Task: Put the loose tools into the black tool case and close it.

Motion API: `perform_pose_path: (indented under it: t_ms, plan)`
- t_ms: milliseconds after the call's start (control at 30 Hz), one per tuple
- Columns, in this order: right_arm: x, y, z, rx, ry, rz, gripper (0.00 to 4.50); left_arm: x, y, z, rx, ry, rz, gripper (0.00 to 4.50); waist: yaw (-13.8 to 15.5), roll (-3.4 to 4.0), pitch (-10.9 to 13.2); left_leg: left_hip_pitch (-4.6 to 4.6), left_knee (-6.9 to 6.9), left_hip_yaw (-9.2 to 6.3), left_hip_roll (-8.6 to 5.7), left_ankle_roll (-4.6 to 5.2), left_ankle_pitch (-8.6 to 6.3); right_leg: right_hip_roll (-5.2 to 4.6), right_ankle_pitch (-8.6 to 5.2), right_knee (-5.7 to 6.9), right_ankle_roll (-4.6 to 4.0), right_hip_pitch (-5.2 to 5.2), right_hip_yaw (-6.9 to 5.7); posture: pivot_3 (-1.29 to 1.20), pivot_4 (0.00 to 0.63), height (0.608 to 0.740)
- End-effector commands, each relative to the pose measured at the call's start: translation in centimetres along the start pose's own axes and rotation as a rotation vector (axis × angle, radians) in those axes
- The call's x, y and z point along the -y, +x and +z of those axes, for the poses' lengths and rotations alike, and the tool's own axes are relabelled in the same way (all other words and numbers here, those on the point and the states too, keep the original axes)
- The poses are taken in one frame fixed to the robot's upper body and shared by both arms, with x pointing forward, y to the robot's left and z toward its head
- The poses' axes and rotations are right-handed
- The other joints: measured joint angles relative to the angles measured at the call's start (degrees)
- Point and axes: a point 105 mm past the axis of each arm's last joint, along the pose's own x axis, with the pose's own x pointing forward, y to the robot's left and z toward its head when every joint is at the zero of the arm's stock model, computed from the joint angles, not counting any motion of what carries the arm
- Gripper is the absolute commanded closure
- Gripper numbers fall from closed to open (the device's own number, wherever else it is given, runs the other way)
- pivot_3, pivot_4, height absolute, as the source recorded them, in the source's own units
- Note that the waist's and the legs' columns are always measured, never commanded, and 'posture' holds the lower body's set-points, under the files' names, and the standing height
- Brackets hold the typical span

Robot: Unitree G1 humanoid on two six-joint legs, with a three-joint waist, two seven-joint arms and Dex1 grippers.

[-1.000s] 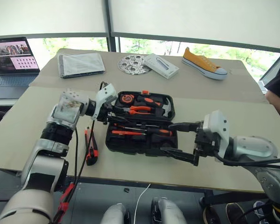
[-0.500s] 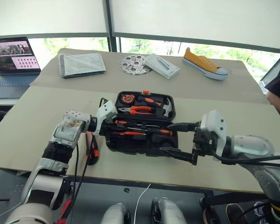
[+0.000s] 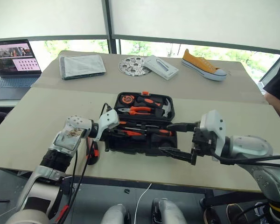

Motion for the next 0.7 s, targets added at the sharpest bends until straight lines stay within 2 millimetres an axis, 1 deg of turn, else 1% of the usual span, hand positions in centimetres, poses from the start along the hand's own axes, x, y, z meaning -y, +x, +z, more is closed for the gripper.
perform_pose_path:
  t_ms: [33, 167, 200, 300, 367, 433, 500, 533, 633, 700]
  plan:
    - [-0.1, 0.0, 0.6, 0.016, -0.018, 0.005, 0.0, -1.6, -1.2, 1.8, 0.064, -0.011, 0.088, 4.39, 0.0, 0.0, 0.0, -0.01, 0.0, 0.0, 0.0, 0.0, 0.0, 0.0, 0.0, 0.0, 0.0, -0.01, 0.0, 0.0, 0.15, 0.733]
    - [0.1, 0.1, 0.6, 0.017, -0.019, 0.014, 0.0, -2.0, -1.5, 2.1, 0.088, -0.028, 0.121, 4.39, 0.0, -0.01, 0.0, -0.05, 0.0, 0.0, 0.0, 0.0, 0.0, 0.02, 0.03, -0.01, -0.05, -0.03, 0.0, 0.0, 0.15, 0.733]
    - [0.1, 0.3, 0.6, 0.019, -0.02, 0.019, 0.0, -1.9, -2.0, 2.4, 0.11, -0.028, 0.129, 4.39, 0.0, 0.0, 0.0, -0.05, 0.0, 0.0, 0.0, 0.0, 0.0, 0.02, 0.03, -0.02, -0.05, -0.04, -0.01, 0.0, 0.15, 0.733]
    - [0.2, 0.6, 0.9, 0.022, -0.033, 0.047, 0.0, -1.7, -4.9, 3.8, 0.195, -0.08, 0.212, 4.39, -0.3, -0.01, 0.0, -0.13, 0.0, 0.0, 0.04, 0.0, 0.0, 0.04, 0.04, -0.04, -0.06, -0.1, -0.01, 0.0, 0.15, 0.733]
    - [0.3, 0.7, 1.0, 0.02, -0.045, 0.068, 0.0, -1.1, -6.9, 4.0, 0.233, -0.151, 0.267, 4.39, -0.7, -0.01, 0.0, -0.16, 0.0, 0.0, 0.16, 0.0, 0.0, -0.04, 0.04, -0.14, -0.07, -0.12, 0.03, 0.0, 0.15, 0.733]
    - [0.5, 0.9, 1.2, 0.02, -0.048, 0.087, 0.0, -0.2, -9.0, 3.7, 0.257, -0.225, 0.341, 3.88, -1.0, 0.0, 0.0, -0.16, -0.01, 0.0, 0.27, -0.01, 0.0, 0.0, 0.04, -0.18, -0.07, -0.11, 0.0, 0.0, 0.15, 0.733]
    - [0.7, 1.0, 1.3, 0.022, -0.05, 0.112, 0.0, 1.3, -11.1, 2.5, 0.242, -0.3, 0.446, 3.32, -1.3, 0.0, 0.0, -0.15, -0.06, -0.01, 0.35, -0.02, -0.01, 0.01, 0.03, -0.21, -0.07, -0.11, 0.01, 0.0, 0.15, 0.733]
    - [0.7, 1.1, 1.3, 0.021, -0.057, 0.129, 0.0, 2.2, -12.1, 1.5, 0.215, -0.335, 0.51, 2.86, -1.6, 0.01, 0.0, -0.15, -0.06, -0.01, 0.37, -0.03, -0.01, 0.03, 0.03, -0.24, -0.07, -0.11, 0.01, 0.0, 0.15, 0.733]
    - [0.6, 1.5, 1.2, 0.015, -0.088, 0.185, 0.0, 5.2, -14.0, -1.1, 0.124, -0.431, 0.689, 1.79, -1.4, 0.0, 0.0, -0.12, -0.09, 0.0, 0.39, -0.07, -0.03, 0.02, 0.03, -0.28, -0.06, -0.1, 0.03, 0.0, 0.15, 0.733]
    - [0.6, 1.9, 1.2, 0.014, -0.107, 0.226, 0.0, 7.0, -14.8, -2.3, 0.085, -0.494, 0.806, 1.07, -1.1, 0.01, 0.0, -0.13, -0.09, -0.01, 0.39, -0.09, -0.04, 0.0, 0.03, -0.32, -0.06, -0.08, 0.03, 0.0, 0.15, 0.733]
